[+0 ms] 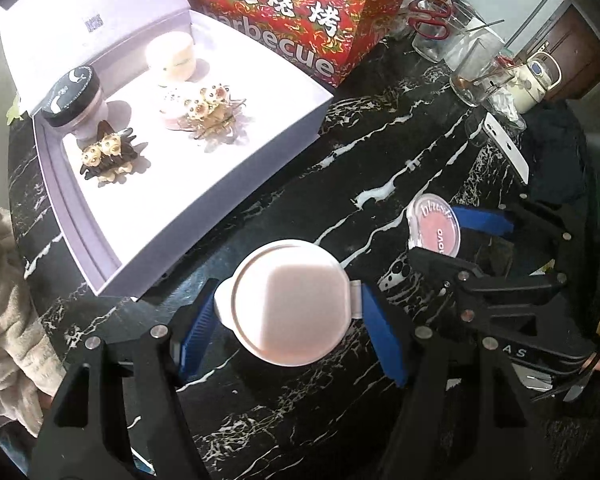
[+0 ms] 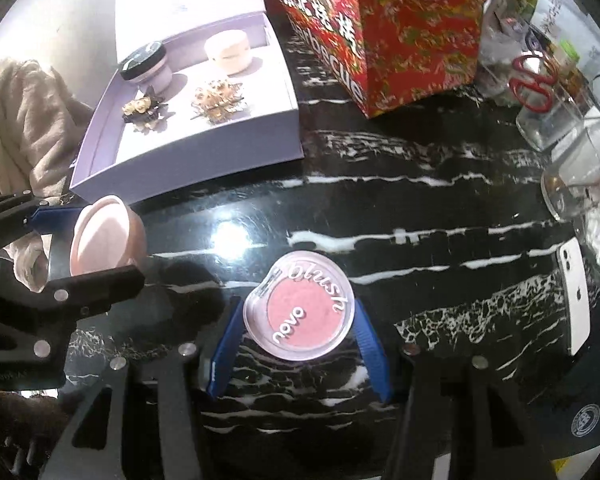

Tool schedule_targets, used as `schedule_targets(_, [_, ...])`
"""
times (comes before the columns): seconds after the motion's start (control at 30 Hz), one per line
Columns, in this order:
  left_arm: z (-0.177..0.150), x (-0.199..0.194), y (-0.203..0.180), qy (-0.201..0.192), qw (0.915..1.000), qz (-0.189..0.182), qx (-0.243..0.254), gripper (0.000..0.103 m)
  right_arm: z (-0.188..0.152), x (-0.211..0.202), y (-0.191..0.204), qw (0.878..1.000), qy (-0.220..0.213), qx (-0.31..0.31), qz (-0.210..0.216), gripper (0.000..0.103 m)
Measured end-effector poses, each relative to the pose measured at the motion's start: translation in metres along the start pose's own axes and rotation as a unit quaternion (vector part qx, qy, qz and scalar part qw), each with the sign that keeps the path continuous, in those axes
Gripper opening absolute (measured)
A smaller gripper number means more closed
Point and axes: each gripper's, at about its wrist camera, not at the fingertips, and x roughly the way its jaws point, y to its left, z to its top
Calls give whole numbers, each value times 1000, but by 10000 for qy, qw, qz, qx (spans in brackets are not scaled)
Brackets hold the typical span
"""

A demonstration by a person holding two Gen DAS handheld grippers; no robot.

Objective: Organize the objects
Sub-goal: 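Carry the white compact with the left gripper while the right gripper carries the blush compact to the box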

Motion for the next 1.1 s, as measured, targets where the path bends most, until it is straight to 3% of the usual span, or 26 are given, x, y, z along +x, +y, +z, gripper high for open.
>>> schedule_targets(0.63, [8,-27,6,-133,9997,108,161,68,11,-30,18,9998,-53,-163,-59,56])
schedule_targets(1.1, [11,-45,30,-270,9991,273,-165,68,43,-40,48,9976,-195,-661,71,56])
